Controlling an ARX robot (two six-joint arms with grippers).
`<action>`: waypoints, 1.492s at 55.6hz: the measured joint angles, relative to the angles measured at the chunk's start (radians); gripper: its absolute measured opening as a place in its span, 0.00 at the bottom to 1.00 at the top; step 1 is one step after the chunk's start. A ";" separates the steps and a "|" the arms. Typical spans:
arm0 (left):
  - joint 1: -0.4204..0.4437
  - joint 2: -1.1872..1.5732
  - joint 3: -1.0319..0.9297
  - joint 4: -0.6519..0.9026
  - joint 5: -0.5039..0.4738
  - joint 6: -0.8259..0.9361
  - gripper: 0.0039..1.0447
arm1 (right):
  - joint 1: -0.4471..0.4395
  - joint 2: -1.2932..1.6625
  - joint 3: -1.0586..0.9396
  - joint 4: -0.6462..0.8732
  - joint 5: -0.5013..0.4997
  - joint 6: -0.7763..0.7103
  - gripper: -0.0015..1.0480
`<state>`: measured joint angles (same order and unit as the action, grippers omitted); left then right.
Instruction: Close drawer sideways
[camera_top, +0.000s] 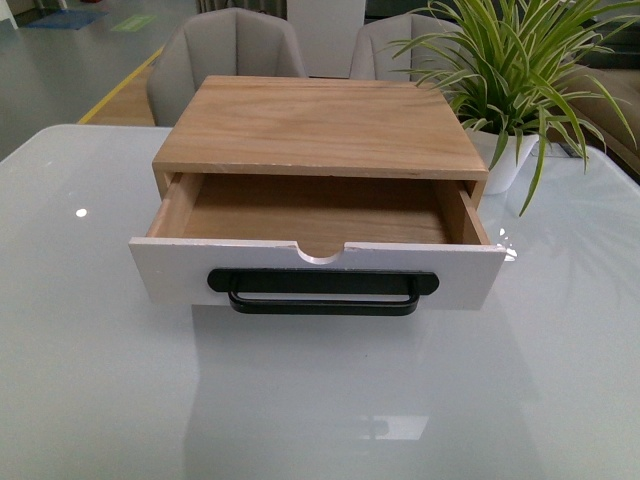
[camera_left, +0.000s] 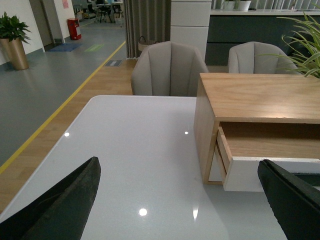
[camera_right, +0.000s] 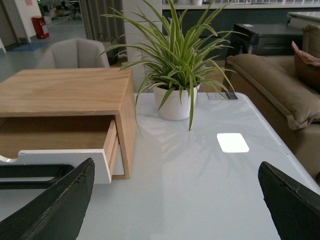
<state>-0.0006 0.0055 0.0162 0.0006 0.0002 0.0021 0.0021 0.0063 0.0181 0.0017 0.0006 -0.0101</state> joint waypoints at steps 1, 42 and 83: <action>0.000 0.000 0.000 0.000 0.000 0.000 0.92 | 0.000 0.000 0.000 0.000 0.000 0.000 0.91; 0.000 0.000 0.000 0.000 0.000 0.000 0.92 | 0.000 0.000 0.000 0.000 0.000 0.000 0.91; -0.342 1.335 0.254 0.507 0.342 0.440 0.92 | 0.151 1.234 0.317 0.382 -0.178 -0.720 0.91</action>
<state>-0.3424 1.3403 0.2707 0.5076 0.3424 0.4419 0.1535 1.2400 0.3351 0.3836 -0.1776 -0.7303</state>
